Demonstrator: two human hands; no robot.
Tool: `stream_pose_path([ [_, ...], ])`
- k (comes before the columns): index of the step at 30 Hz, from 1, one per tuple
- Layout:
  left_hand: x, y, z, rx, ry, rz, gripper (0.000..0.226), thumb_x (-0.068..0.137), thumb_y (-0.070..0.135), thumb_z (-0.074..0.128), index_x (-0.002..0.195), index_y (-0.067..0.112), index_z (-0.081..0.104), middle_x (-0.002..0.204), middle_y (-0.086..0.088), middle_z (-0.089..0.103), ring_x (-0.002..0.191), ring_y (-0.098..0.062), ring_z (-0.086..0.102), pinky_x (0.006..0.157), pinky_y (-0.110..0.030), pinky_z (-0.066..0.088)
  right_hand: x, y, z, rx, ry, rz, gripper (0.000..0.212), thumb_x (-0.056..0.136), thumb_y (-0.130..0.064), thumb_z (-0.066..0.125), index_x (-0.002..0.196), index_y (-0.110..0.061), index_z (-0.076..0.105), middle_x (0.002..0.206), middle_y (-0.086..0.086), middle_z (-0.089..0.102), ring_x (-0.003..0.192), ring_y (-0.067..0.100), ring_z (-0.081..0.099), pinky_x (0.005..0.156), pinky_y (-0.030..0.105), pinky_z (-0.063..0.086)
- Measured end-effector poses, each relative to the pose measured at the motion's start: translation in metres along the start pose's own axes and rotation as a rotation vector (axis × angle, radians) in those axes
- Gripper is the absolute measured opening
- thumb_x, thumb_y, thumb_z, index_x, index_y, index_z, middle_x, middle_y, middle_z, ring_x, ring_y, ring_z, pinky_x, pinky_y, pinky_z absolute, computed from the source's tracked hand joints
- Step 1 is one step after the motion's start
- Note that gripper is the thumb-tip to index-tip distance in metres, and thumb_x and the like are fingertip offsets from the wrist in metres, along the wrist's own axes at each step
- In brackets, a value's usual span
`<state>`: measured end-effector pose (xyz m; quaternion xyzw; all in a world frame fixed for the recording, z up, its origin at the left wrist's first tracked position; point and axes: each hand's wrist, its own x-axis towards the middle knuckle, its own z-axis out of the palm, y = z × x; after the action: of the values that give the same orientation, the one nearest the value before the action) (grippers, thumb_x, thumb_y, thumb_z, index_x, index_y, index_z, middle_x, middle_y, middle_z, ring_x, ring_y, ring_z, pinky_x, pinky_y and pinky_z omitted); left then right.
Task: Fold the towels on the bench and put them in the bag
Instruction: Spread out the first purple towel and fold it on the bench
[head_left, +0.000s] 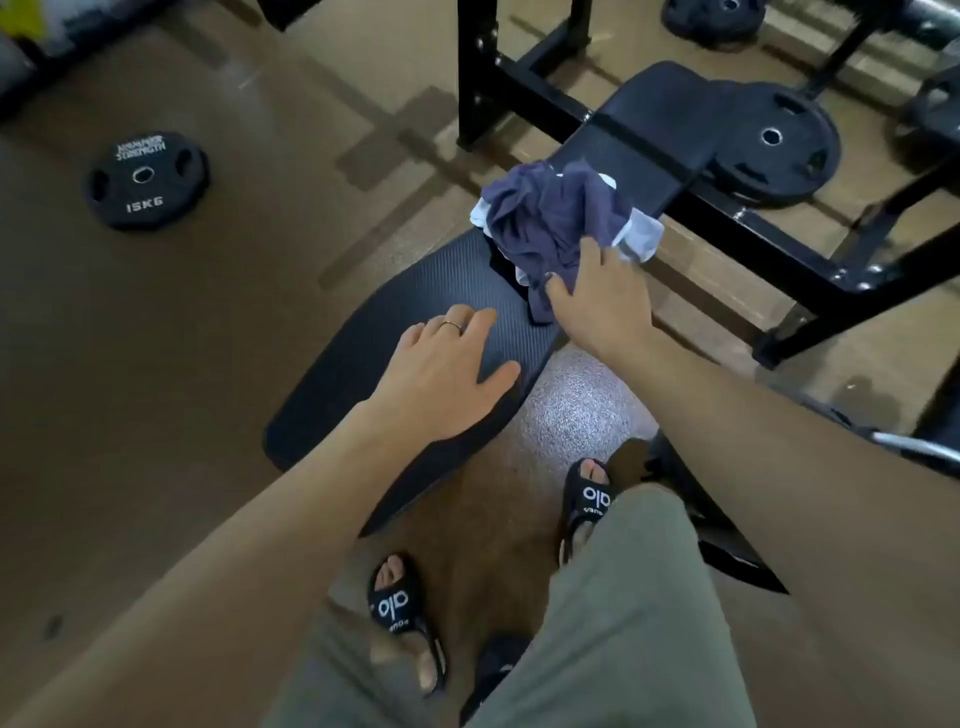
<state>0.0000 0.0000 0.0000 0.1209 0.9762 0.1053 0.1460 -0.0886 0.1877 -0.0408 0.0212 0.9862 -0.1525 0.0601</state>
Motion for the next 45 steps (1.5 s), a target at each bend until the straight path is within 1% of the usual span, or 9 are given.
stream_pose_path([
  [4, 0.076, -0.021, 0.078, 0.002, 0.031, 0.002, 0.066, 0.101, 0.057, 0.042, 0.152, 0.016, 0.035, 0.144, -0.007, 0.048, 0.128, -0.032, 0.051, 0.108, -0.044, 0.037, 0.064, 0.033, 0.074, 0.008, 0.036, 0.005, 0.067, 0.100, -0.037, 0.050, 0.155, -0.009, 0.025, 0.147, 0.022, 0.040, 0.130, 0.044, 0.045, 0.102, 0.049, 0.040],
  [12, 0.153, -0.047, 0.170, 0.017, 0.109, 0.035, 0.067, 0.100, 0.058, 0.042, 0.153, 0.017, 0.033, 0.145, -0.007, 0.046, 0.131, -0.031, 0.049, 0.109, -0.045, 0.037, 0.134, 0.060, 0.165, -0.207, 0.232, -0.136, 0.037, 0.099, -0.035, 0.054, 0.120, -0.006, 0.059, 0.122, 0.018, 0.058, 0.114, 0.038, 0.052, 0.090, 0.045, 0.040],
  [16, 0.151, -0.051, 0.175, 0.037, 0.113, 0.035, 0.069, 0.100, 0.059, 0.041, 0.154, 0.017, 0.032, 0.146, -0.007, 0.045, 0.131, -0.031, 0.049, 0.109, -0.045, 0.037, 0.132, 0.068, 0.170, -0.180, 0.315, -0.163, 0.023, 0.098, -0.020, 0.050, 0.111, -0.007, 0.063, 0.114, 0.017, 0.064, 0.108, 0.039, 0.054, 0.087, 0.045, 0.039],
  [21, 0.131, -0.050, 0.165, 0.007, 0.127, 0.024, 0.070, 0.100, 0.059, 0.040, 0.155, 0.018, 0.029, 0.150, -0.007, 0.042, 0.134, -0.031, 0.047, 0.111, -0.045, 0.036, 0.113, 0.051, 0.152, -0.034, 0.538, -0.177, 0.021, 0.092, -0.021, 0.046, 0.100, -0.008, 0.060, 0.098, 0.014, 0.065, 0.096, 0.037, 0.056, 0.080, 0.046, 0.038],
  [28, 0.087, -0.041, 0.157, -0.116, 0.264, 0.023, 0.074, 0.101, 0.053, 0.046, 0.159, 0.014, 0.022, 0.155, -0.011, 0.038, 0.137, -0.033, 0.045, 0.111, -0.046, 0.036, 0.062, 0.022, 0.120, 0.084, 0.775, -0.442, 0.022, 0.092, -0.018, 0.045, 0.099, -0.005, 0.062, 0.092, 0.014, 0.063, 0.088, 0.036, 0.056, 0.076, 0.045, 0.040],
  [34, 0.049, -0.049, 0.152, -0.381, 0.462, -0.018, 0.087, 0.091, 0.034, 0.068, 0.159, 0.024, 0.015, 0.157, -0.008, 0.028, 0.130, -0.036, 0.050, 0.102, -0.048, 0.048, -0.010, -0.001, 0.128, 0.283, 0.673, -0.704, 0.015, 0.091, -0.014, 0.050, 0.093, -0.005, 0.062, 0.087, 0.011, 0.061, 0.082, 0.030, 0.054, 0.075, 0.043, 0.043],
  [37, 0.033, -0.060, 0.158, -0.389, 0.495, 0.038, 0.050, 0.086, 0.027, 0.066, 0.132, 0.026, 0.045, 0.128, -0.003, 0.054, 0.111, -0.030, 0.058, 0.090, -0.049, 0.051, -0.046, -0.011, 0.143, 0.340, 0.562, -0.780, 0.010, 0.089, -0.010, 0.053, 0.091, -0.003, 0.060, 0.087, 0.011, 0.060, 0.083, 0.031, 0.053, 0.077, 0.045, 0.043],
  [40, 0.014, -0.069, 0.166, -0.367, 0.494, -0.003, 0.021, 0.089, 0.022, 0.062, 0.095, 0.019, 0.042, 0.093, 0.002, 0.061, 0.086, -0.025, 0.057, 0.069, -0.040, 0.045, -0.072, -0.013, 0.157, 0.430, 0.466, -0.731, 0.008, 0.090, -0.009, 0.056, 0.095, -0.005, 0.059, 0.090, 0.008, 0.061, 0.087, 0.027, 0.054, 0.078, 0.039, 0.043],
  [45, -0.014, -0.081, 0.176, -0.294, 0.494, -0.043, 0.022, 0.090, 0.028, 0.061, 0.086, 0.021, 0.041, 0.076, 0.006, 0.057, 0.069, -0.022, 0.055, 0.059, -0.038, 0.041, -0.094, -0.015, 0.174, 0.644, 0.237, -0.515, 0.030, 0.091, -0.027, 0.057, 0.119, -0.016, 0.054, 0.101, 0.000, 0.060, 0.089, 0.017, 0.060, 0.083, 0.042, 0.052],
])
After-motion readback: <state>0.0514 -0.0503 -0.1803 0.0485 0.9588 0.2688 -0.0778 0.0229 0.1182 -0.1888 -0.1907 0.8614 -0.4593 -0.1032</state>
